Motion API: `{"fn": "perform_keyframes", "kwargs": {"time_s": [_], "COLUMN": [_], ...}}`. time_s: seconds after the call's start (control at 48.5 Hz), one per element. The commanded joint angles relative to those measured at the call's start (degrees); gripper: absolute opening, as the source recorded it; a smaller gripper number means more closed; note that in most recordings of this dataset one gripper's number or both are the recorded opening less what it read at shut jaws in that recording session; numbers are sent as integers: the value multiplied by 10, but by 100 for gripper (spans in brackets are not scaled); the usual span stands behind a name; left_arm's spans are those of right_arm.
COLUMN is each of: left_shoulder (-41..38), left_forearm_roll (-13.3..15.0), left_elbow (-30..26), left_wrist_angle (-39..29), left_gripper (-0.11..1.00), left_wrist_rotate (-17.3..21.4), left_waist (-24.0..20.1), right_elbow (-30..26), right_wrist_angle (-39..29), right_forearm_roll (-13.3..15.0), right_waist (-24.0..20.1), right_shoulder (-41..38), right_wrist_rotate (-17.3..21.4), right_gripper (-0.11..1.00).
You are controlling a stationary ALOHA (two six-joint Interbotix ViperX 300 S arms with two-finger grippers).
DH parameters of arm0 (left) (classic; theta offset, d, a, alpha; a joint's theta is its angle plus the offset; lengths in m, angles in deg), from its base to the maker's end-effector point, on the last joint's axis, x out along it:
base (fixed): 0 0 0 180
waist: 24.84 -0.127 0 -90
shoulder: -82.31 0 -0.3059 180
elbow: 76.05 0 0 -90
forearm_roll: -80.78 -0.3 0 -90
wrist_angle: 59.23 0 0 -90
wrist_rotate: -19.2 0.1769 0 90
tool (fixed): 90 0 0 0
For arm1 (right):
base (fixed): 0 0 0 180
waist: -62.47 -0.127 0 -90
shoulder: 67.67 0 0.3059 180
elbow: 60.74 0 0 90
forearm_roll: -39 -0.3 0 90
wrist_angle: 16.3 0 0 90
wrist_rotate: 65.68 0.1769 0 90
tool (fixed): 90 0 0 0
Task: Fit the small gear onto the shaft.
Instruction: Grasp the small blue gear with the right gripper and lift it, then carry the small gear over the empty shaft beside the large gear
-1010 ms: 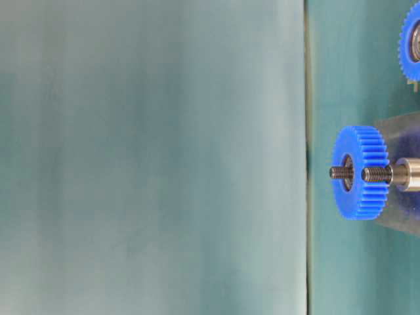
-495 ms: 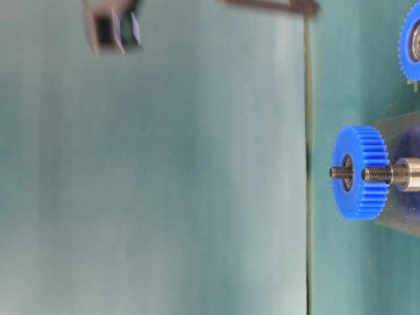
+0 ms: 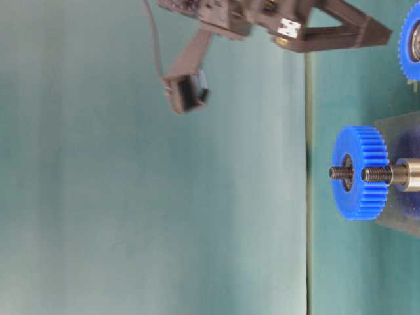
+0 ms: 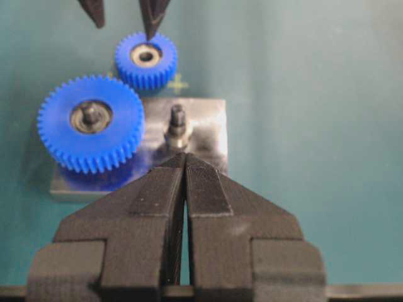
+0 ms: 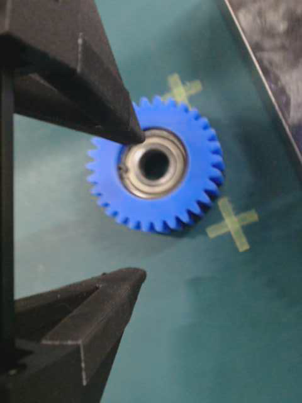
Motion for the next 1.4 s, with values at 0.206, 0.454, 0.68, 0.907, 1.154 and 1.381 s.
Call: {"fn": "perform_keyframes", "kwargs": {"time_s": [0.206,0.454,0.68,0.907,1.154,1.381], "left_shoulder": [-17,-18,-18,-18,-18,-17], "left_forearm_roll": [-2,-2,-2,-2,-2,-2], "left_elbow": [-15,-18,-18,-20,-20,-24], "left_wrist_angle": [10,12,12,13,13,13], "left_gripper": [0,0,0,0,0,0], "left_wrist_rotate": [-1,-1,-1,-1,-1,-1], "left_waist": [12,12,12,12,12,12], "right_elbow": [-31,-31,-32,-45,-64,-119], "right_wrist_angle": [-6,-28,-31,-32,-64,-127], "right_forearm_roll": [1,11,14,14,13,11], "right_waist": [4,3,3,1,-4,-29], "right_shoulder": [-25,-41,-54,-64,-63,-25], "right_wrist_rotate": [2,4,4,4,4,6], "right_gripper": [85,85,85,75,35,35]}}
